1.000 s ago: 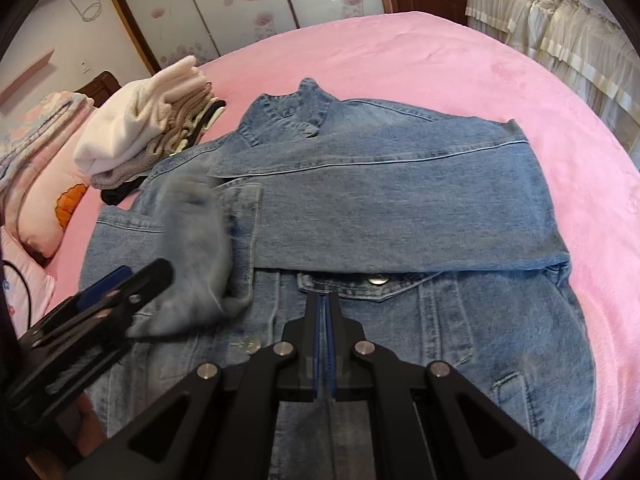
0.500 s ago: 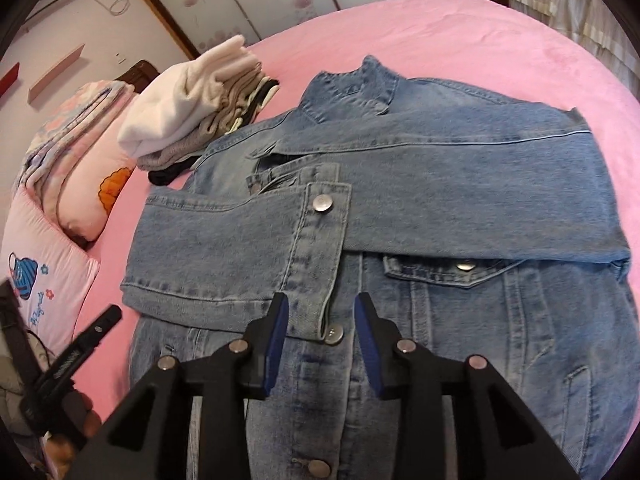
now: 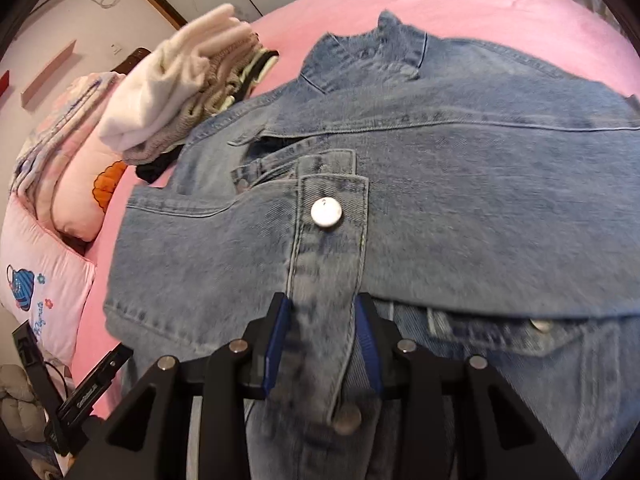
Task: Fold large clothes
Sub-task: 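Grasp the folded cuff with the right tool and straighten it over the body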
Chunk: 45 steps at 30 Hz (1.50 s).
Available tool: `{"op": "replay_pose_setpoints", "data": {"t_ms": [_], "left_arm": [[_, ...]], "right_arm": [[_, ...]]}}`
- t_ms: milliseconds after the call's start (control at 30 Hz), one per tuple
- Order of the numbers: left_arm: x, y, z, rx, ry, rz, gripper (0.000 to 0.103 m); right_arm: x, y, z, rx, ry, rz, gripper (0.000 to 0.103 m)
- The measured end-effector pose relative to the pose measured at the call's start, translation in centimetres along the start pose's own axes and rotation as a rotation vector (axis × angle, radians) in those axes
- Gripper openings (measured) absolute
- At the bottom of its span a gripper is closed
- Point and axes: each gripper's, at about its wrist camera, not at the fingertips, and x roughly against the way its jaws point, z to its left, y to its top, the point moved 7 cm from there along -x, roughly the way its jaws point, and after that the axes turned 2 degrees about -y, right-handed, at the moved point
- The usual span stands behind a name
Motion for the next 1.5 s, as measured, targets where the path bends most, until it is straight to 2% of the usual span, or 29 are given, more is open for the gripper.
{"op": "replay_pose_setpoints", "data": {"t_ms": [100, 167, 233, 267, 367, 467, 633, 767, 800, 867, 900, 933, 1033, 1133, 1267, 1333, 1433, 1500], "left_arm": [[-0.4, 0.5, -0.5, 0.008, -0.004, 0.001, 0.077], [-0.8, 0.7, -0.7, 0.014, -0.002, 0.005, 0.077], [-1.2, 0.8, -0.8, 0.019, 0.003, 0.010, 0.077], [-1.3, 0.8, -0.8, 0.019, 0.007, 0.012, 0.077], [-1.3, 0.7, -0.9, 0.015, 0.017, 0.011, 0.077], [-1.3, 0.7, -1.0, 0.019, 0.019, 0.011, 0.077], [-1.5, 1.1, -1.1, 0.036, 0.016, 0.008, 0.077], [-1.9, 1.8, -1.5, 0.055, 0.015, 0.012, 0.076], [-2.0, 1.9, -1.8, 0.059, 0.001, 0.011, 0.075], [-2.0, 2.2, -2.3, 0.059, -0.009, 0.008, 0.063], [-2.3, 2.2, -2.6, 0.052, -0.017, 0.020, 0.051], [-2.5, 2.2, -2.9, 0.049, -0.018, 0.031, 0.043], [-2.9, 2.2, -3.2, 0.035, 0.006, 0.040, 0.038], [-3.0, 2.4, -3.1, 0.056, -0.012, 0.038, 0.032], [-3.2, 2.6, -2.4, 0.093, -0.048, 0.041, 0.030], [-3.2, 2.6, -2.4, 0.091, -0.055, 0.053, 0.030], [-3.0, 2.6, -2.5, 0.056, -0.058, 0.096, 0.033], [-1.9, 2.6, -2.5, 0.028, -0.054, 0.113, 0.039]], "right_arm": [[-0.7, 0.3, 0.0, 0.008, 0.011, 0.003, 0.043], [-0.8, 0.3, 0.3, 0.036, 0.011, -0.004, 0.042], [-0.6, 0.0, 1.0, 0.087, 0.015, 0.000, 0.022], [-0.3, -0.2, 1.4, 0.105, 0.024, 0.013, 0.015], [1.6, -0.2, 2.6, 0.155, 0.039, -0.006, 0.009], [4.9, 0.9, 4.8, 0.243, 0.045, -0.072, 0.007], [11.8, 4.6, 8.9, 0.408, 0.003, -0.255, 0.007], [16.5, 8.8, 10.1, 0.471, -0.084, -0.412, 0.007], [16.9, 9.8, 9.7, 0.462, -0.112, -0.431, 0.007], [17.3, 11.7, 8.1, 0.430, -0.164, -0.453, 0.007], [17.1, 12.3, 7.1, 0.413, -0.183, -0.449, 0.007], [16.6, 12.9, 5.9, 0.395, -0.206, -0.437, 0.007], [13.4, 13.7, 2.3, 0.348, -0.251, -0.361, 0.007], [9.2, 13.6, -0.9, 0.320, -0.313, -0.282, 0.008], [5.2, 13.1, -5.3, 0.181, -0.335, -0.162, 0.012], [4.4, 12.5, -7.3, 0.101, -0.314, -0.106, 0.015], [5.1, 11.5, -8.8, 0.045, -0.283, -0.099, 0.021], [6.2, 11.1, -9.8, 0.026, -0.254, -0.103, 0.032]]}}
